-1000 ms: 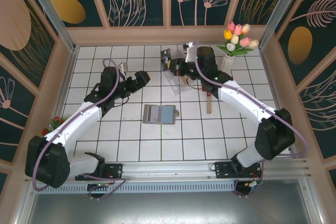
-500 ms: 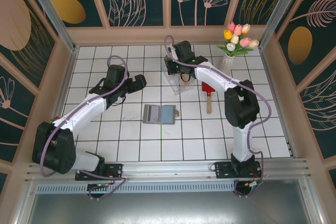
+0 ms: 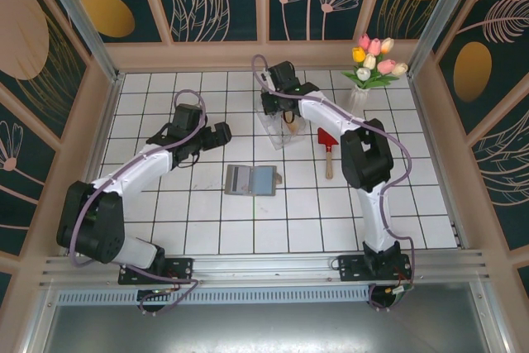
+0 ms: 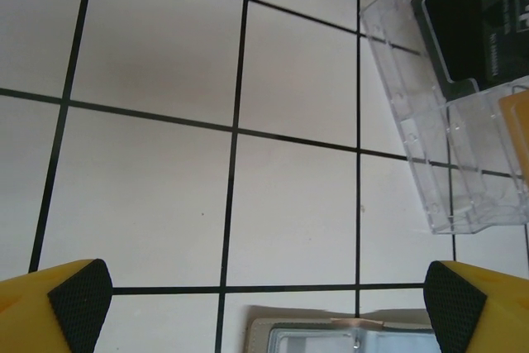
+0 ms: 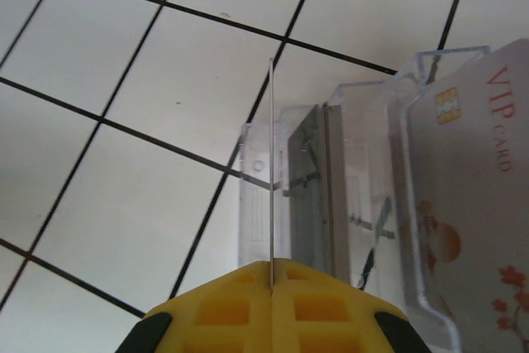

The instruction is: Take the credit cards out of the card holder

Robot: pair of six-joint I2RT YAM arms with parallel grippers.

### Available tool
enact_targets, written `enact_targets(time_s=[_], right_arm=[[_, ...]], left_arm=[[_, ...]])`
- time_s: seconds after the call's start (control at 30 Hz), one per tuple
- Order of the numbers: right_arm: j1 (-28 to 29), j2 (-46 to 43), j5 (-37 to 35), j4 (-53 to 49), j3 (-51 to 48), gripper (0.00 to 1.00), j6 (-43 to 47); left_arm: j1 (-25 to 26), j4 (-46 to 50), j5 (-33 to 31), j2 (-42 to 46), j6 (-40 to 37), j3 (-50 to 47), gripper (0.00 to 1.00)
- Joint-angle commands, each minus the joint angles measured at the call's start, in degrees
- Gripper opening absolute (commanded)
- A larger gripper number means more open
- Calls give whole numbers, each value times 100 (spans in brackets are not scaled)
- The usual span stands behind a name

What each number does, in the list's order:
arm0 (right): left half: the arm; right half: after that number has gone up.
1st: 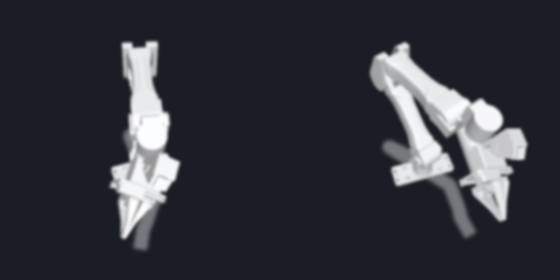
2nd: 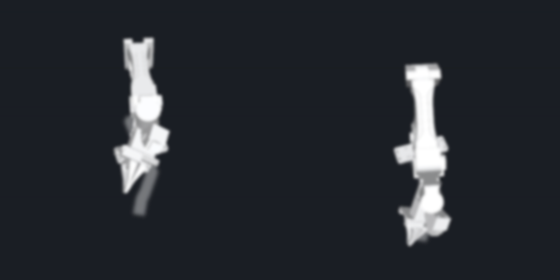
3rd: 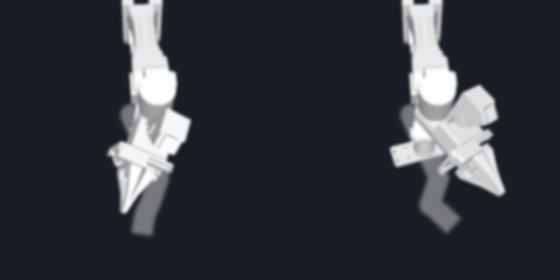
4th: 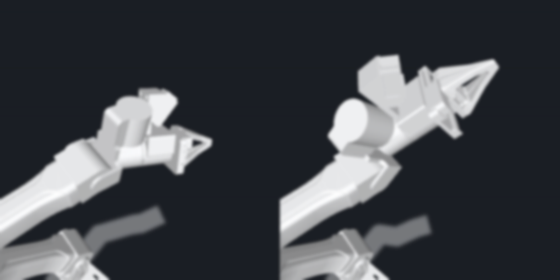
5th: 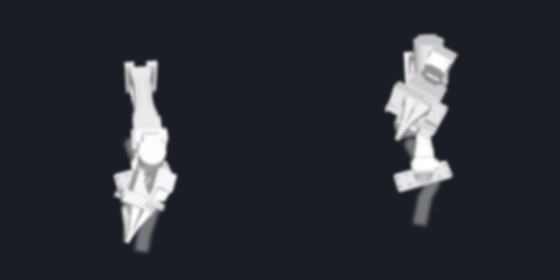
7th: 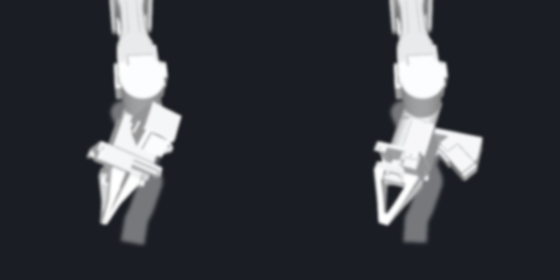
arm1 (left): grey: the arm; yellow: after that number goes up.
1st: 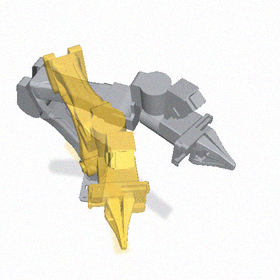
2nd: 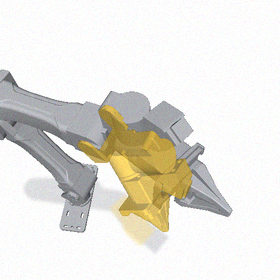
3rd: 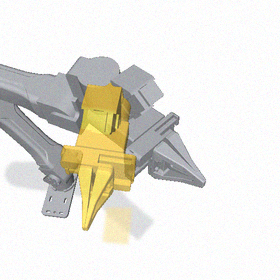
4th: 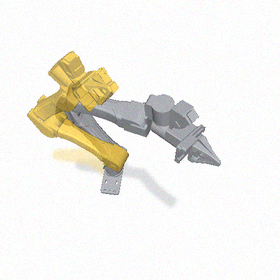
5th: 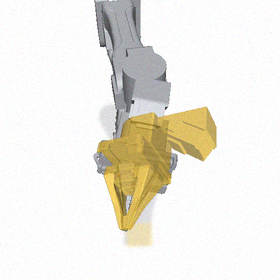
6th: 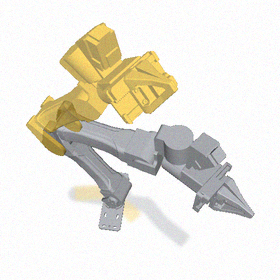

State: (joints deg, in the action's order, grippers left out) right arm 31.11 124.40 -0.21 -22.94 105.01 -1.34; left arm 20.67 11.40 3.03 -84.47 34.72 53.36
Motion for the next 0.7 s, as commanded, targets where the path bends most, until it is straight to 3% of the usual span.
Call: enact_targets(time_s=[0.0,0.23,0.67], right_arm=[[-178,200,-163,-181,304,0,219],[-217,406,186,-361,554,0,555],[-211,424,12,-586,486,0,616]], left_arm=[[-36,13,168,-122,5,169,99],[-34,-4,267,-167,52,102,98],[-36,-72,463,-235,184,0,98]])
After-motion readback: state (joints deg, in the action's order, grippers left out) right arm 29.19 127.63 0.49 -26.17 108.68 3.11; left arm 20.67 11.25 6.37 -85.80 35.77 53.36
